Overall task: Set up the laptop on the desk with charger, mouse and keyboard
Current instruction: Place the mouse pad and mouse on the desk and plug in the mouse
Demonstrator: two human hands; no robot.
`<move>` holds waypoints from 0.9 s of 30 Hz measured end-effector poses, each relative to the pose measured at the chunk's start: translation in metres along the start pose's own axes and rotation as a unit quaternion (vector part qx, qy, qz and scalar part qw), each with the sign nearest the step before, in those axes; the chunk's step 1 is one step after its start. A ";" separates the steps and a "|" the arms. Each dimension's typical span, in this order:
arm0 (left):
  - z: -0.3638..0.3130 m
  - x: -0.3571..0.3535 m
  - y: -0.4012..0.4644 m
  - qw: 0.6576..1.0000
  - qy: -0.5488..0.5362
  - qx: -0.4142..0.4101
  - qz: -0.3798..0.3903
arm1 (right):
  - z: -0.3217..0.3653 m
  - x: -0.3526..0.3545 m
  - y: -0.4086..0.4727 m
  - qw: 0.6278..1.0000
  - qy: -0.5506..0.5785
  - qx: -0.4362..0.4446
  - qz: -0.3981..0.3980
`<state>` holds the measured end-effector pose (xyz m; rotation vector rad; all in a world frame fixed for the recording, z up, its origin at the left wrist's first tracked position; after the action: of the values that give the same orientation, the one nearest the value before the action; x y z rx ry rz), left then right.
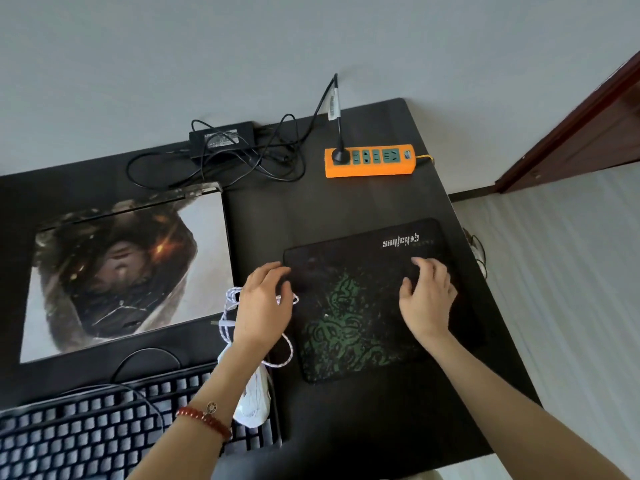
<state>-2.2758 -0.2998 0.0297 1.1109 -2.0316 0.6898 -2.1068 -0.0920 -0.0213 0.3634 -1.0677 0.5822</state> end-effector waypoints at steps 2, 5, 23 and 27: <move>0.030 0.024 -0.011 0.998 -0.020 0.053 -0.028 | 0.037 -0.012 -0.025 0.994 0.067 0.070 0.043; 0.089 0.052 -0.033 0.988 -0.001 0.154 -0.026 | 0.102 -0.030 -0.070 0.965 0.138 0.174 0.137; 0.160 0.071 -0.062 0.985 -0.056 0.148 0.069 | 0.195 -0.055 -0.147 0.969 0.004 0.144 0.198; 0.121 0.062 -0.039 0.988 -0.083 0.095 0.093 | 0.159 0.041 -0.087 0.998 0.009 0.055 0.007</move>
<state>-2.3051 -0.4370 0.0101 1.1258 -2.2713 0.9277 -2.1528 -0.2366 0.0857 0.4476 -1.0245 0.6572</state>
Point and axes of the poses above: each hand's wrist, its own y-axis towards the middle knuckle, its own x-axis out of the back of the hand, z = x × y, the point moved 5 cm from there along y, towards the middle knuckle, and after that the axes turned 7 degrees about x, right-handed, at the moved point
